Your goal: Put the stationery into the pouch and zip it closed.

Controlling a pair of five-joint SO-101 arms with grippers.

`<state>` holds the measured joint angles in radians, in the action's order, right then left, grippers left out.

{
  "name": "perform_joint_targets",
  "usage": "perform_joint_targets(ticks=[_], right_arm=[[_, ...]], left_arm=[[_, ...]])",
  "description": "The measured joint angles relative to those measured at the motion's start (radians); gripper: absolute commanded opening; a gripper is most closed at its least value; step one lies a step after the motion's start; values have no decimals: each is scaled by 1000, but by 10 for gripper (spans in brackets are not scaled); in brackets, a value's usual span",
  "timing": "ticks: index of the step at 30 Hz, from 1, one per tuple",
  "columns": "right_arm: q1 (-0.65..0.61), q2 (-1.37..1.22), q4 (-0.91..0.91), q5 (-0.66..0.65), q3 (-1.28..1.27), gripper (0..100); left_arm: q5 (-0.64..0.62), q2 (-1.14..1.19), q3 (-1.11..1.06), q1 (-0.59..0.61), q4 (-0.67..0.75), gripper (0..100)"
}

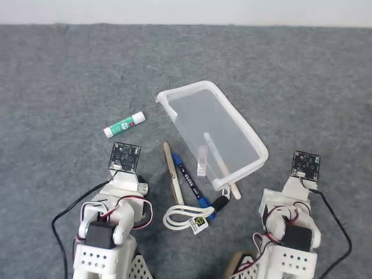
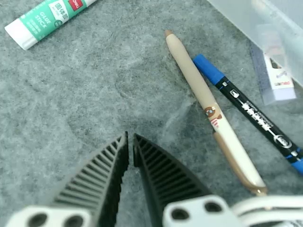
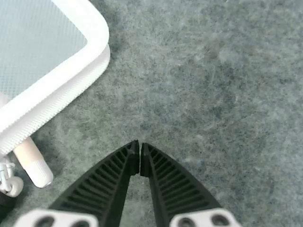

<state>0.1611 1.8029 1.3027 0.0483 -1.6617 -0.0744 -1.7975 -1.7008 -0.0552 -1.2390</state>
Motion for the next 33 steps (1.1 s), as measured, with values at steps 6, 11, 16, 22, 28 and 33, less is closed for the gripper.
perform_joint_targets(ticks=[6, 11, 16, 22, 28, 33], right_arm=[[0, 0, 0, 0, 0, 7], [0, 0, 0, 0, 0, 7], [0, 0, 0, 0, 0, 7], [0, 0, 0, 0, 0, 8], [0, 0, 0, 5, 0, 8], [3, 0, 0, -6, 0, 8]], left_arm=[[6, 0, 0, -8, -12, 13], [9, 0, 40, -9, -25, 14], [9, -2, 74, -9, -25, 13], [9, -2, 100, 94, -14, 13], [8, -2, 100, 213, 86, 13], [9, -2, 91, 216, 126, 15]])
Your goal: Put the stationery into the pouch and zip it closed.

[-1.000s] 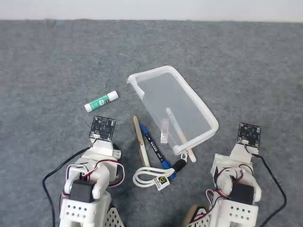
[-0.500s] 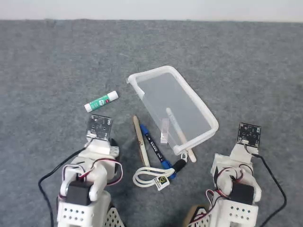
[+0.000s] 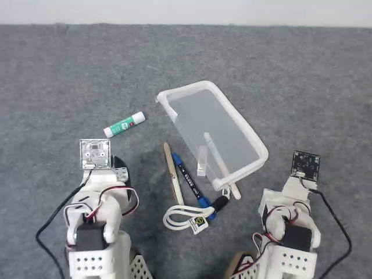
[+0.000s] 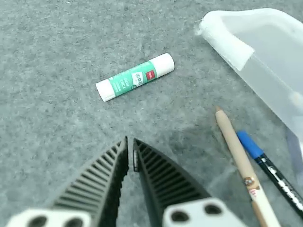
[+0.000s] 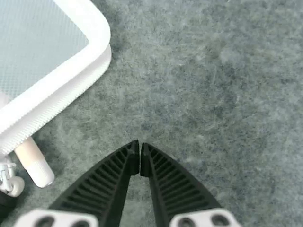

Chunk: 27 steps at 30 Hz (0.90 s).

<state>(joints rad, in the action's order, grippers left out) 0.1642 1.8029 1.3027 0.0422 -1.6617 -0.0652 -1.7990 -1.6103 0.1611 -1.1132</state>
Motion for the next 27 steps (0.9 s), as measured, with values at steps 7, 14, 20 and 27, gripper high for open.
perform_joint_targets(ticks=[7, 14, 20, 27], right_arm=[[37, 0, 6, -104, 166, 6], [-28, 8, 38, -104, 379, 6], [-204, 14, 98, -35, 456, 6], [-365, -121, 100, -5, 463, 9]], left_arm=[[2, 0, -5, 11, 6, 16], [2, 0, -5, 12, 6, 16], [2, 0, -5, 12, 6, 16], [2, 0, -5, 12, 6, 16]])
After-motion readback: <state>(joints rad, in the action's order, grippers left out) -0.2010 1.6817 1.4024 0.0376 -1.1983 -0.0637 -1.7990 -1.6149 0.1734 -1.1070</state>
